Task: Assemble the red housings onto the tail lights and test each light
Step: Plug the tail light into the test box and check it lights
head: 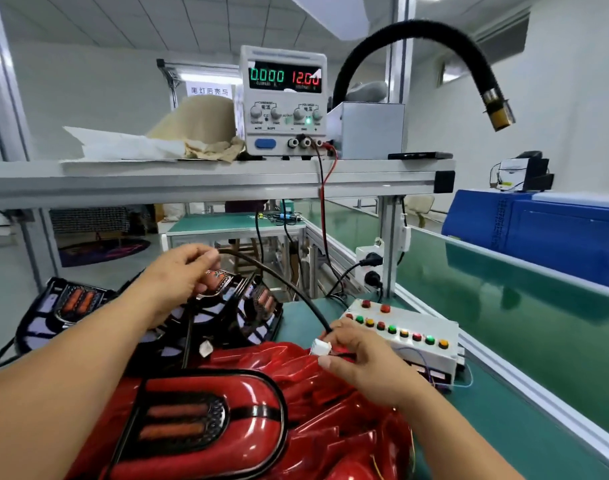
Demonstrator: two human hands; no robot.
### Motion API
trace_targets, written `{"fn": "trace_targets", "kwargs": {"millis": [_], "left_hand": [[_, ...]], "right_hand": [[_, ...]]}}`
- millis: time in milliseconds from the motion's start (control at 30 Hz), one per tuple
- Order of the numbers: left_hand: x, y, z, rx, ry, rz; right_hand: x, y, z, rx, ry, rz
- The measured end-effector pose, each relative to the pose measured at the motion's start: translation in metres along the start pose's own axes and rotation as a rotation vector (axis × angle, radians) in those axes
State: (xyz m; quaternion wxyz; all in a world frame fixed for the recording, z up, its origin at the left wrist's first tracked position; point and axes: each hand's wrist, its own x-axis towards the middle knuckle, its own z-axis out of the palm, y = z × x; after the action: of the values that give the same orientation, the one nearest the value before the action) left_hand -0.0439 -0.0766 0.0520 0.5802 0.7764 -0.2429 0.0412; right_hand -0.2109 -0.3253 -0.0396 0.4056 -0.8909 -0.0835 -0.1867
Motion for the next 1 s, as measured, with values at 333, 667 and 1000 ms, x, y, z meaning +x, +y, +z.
{"fn": "trace_targets", "kwargs": {"millis": [333, 667, 1000], "left_hand": [[-0.069, 0.06, 0.091, 0.748, -0.204, 0.884], [-0.052, 0.043, 0.078, 0.924, -0.258, 0.516], [-0.082, 0.037, 0.091, 0.945, -0.132, 0.65]], "right_hand": [[0.004, -0.007, 0.009, -0.084, 0.153, -0.158], [-0.002, -0.003, 0.014, -0.176, -0.072, -0.085], [-0.003, -0.004, 0.016, -0.083, -0.052, -0.064]]}}
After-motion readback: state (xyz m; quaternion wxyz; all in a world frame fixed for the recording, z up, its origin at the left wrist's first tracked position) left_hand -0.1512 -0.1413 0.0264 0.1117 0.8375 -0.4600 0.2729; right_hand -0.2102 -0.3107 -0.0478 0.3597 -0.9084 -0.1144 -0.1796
